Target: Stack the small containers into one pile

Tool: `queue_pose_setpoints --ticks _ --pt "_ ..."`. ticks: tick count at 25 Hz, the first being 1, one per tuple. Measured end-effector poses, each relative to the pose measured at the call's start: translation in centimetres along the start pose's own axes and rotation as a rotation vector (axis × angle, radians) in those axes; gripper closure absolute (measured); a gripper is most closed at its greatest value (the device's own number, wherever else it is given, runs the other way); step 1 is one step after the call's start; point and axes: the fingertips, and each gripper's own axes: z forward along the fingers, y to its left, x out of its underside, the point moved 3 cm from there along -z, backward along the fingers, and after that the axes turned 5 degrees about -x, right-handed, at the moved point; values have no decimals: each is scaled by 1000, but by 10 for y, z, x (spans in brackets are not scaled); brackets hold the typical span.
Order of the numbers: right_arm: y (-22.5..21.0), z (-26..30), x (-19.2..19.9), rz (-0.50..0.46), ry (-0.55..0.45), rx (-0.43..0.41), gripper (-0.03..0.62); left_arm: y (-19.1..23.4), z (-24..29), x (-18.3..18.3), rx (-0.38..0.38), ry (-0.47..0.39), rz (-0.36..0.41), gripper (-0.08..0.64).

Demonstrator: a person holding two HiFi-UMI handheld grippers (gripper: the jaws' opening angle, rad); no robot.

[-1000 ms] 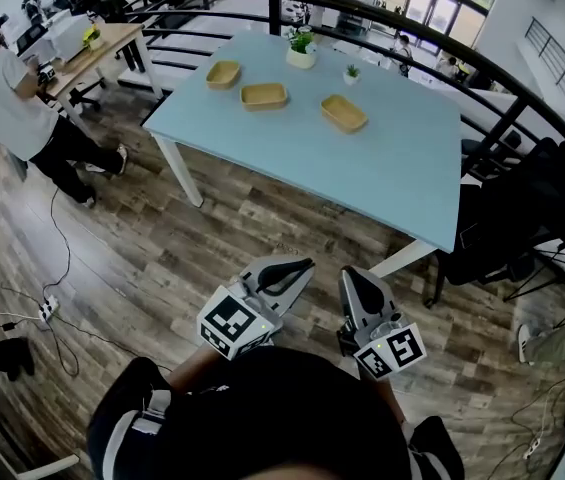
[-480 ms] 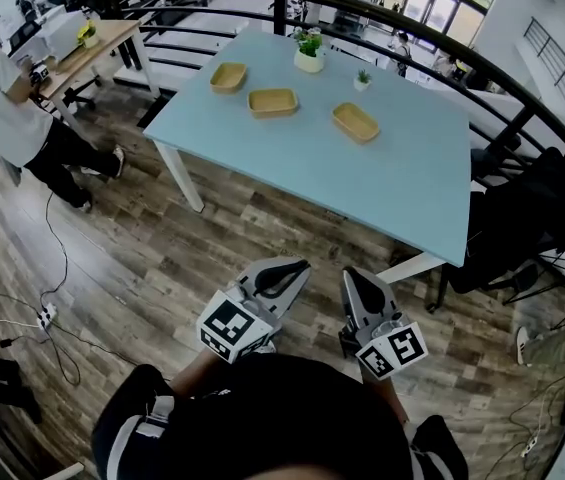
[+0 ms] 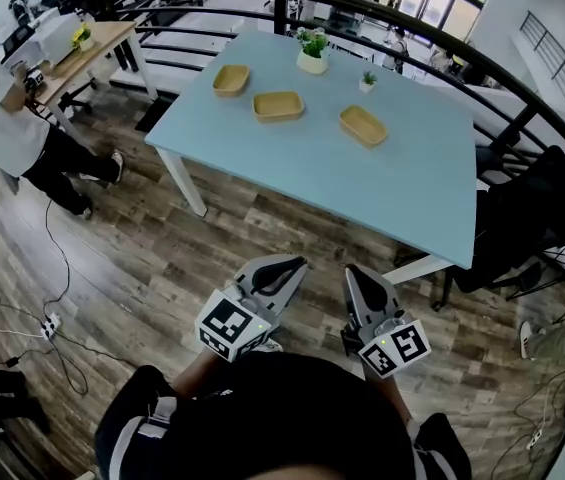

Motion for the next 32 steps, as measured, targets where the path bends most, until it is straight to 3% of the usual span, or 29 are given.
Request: queue_pose_setpoints --ticks 11,17,32 --pt "4 34 5 -5 -11 54 592 39 -9 -7 25 -14 19 535" --pt "10 49 9 -16 -3 82 592 64 -23 -5 -2 -28 5 537" --pt "13 63 16 44 20 96 592 81 -34 -2 0 -30 -22 535"
